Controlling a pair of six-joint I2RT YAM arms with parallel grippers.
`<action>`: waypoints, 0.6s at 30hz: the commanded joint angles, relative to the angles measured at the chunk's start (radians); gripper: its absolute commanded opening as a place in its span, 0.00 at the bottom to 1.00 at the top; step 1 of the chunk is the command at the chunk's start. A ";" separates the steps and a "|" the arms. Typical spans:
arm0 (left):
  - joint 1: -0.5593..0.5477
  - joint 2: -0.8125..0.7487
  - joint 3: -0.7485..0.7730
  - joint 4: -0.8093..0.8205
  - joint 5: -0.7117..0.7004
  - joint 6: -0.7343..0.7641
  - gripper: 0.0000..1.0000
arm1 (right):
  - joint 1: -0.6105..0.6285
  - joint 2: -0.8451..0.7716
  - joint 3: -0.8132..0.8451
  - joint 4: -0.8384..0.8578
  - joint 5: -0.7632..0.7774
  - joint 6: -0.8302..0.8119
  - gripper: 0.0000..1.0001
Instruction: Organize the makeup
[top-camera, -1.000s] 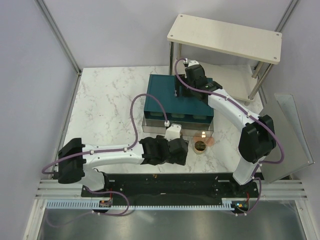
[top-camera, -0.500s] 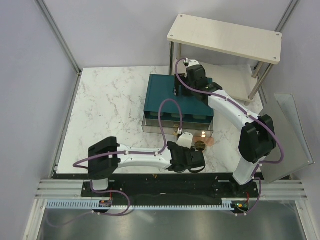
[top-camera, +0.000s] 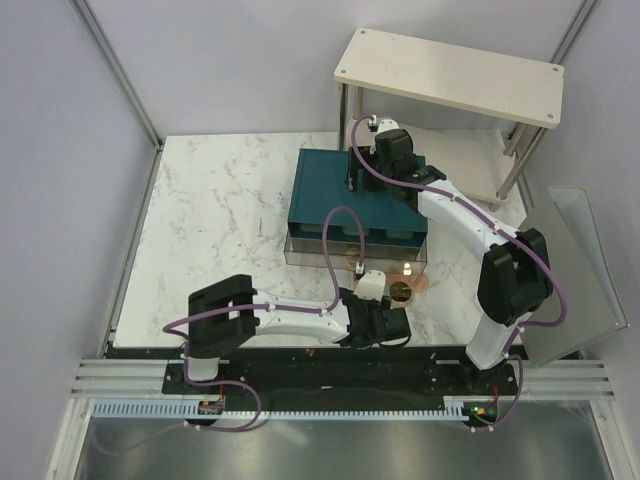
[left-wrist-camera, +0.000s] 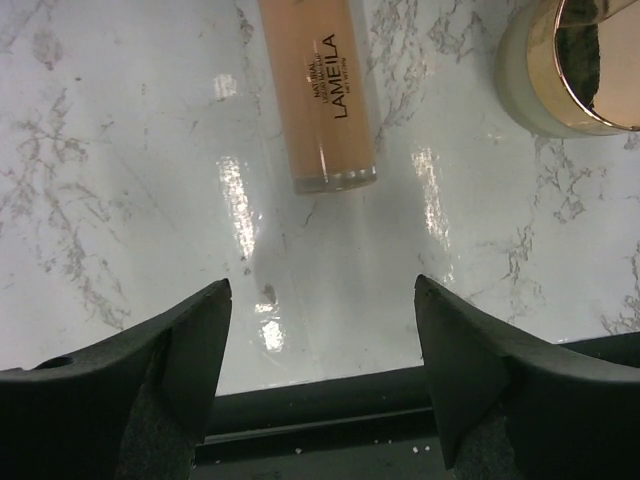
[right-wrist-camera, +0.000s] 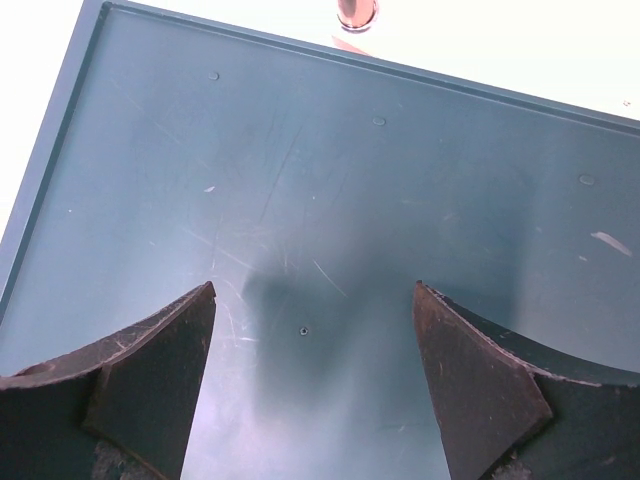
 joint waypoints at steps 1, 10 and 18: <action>-0.007 0.062 0.003 0.097 -0.068 -0.006 0.79 | -0.008 0.065 -0.058 -0.118 -0.047 0.006 0.87; -0.007 0.157 0.043 0.151 -0.071 0.042 0.76 | -0.011 0.054 -0.086 -0.112 -0.051 0.004 0.88; 0.005 0.214 0.082 0.091 -0.071 0.024 0.75 | -0.011 0.056 -0.093 -0.108 -0.081 0.004 0.88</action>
